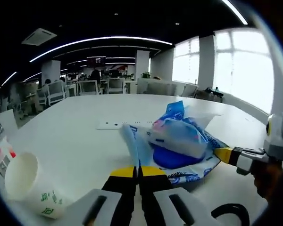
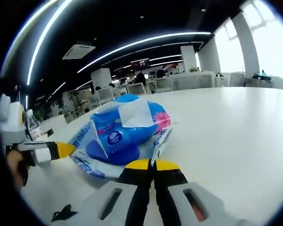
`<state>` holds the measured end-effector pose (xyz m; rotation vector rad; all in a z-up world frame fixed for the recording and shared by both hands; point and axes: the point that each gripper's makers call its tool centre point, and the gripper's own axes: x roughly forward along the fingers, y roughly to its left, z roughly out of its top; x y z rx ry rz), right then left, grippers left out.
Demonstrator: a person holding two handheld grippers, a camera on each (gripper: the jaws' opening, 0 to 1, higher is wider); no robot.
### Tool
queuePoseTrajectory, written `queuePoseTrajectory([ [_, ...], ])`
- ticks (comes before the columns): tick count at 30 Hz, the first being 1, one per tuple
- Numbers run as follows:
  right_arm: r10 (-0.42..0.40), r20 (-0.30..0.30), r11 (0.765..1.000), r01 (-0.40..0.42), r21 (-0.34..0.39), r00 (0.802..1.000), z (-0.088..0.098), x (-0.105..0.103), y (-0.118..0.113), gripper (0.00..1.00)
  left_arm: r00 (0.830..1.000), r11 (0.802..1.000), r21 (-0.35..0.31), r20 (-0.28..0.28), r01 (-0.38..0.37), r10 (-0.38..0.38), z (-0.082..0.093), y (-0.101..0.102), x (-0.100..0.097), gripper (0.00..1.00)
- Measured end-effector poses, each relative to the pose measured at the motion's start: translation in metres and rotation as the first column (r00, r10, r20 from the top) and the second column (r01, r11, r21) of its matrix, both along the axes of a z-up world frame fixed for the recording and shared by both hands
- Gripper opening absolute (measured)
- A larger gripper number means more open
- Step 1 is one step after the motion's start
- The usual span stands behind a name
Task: Arrange the tabletop items into an orderly group along one side of the table until the central work area is clear of visible clutter.
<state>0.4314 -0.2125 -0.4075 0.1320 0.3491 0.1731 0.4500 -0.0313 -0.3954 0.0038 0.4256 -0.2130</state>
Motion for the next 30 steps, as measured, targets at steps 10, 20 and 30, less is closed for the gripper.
queuePoseTrajectory([
  [10,0.011,0.003,1.000,-0.011,-0.018,1.000,0.009,-0.007,0.005,0.00,1.000,1.000,-0.003,0.007,-0.005,0.005,0.012,0.007,-0.013,0.00],
  [20,0.011,0.004,0.999,-0.011,-0.034,1.000,0.017,-0.016,0.010,0.00,1.000,1.000,-0.011,0.009,-0.007,0.007,0.018,0.013,-0.026,0.00],
  [30,0.029,-0.004,0.999,-0.029,-0.044,1.000,0.018,-0.025,0.023,0.00,1.000,1.000,0.000,-0.005,-0.021,0.021,0.016,0.025,-0.040,0.00],
])
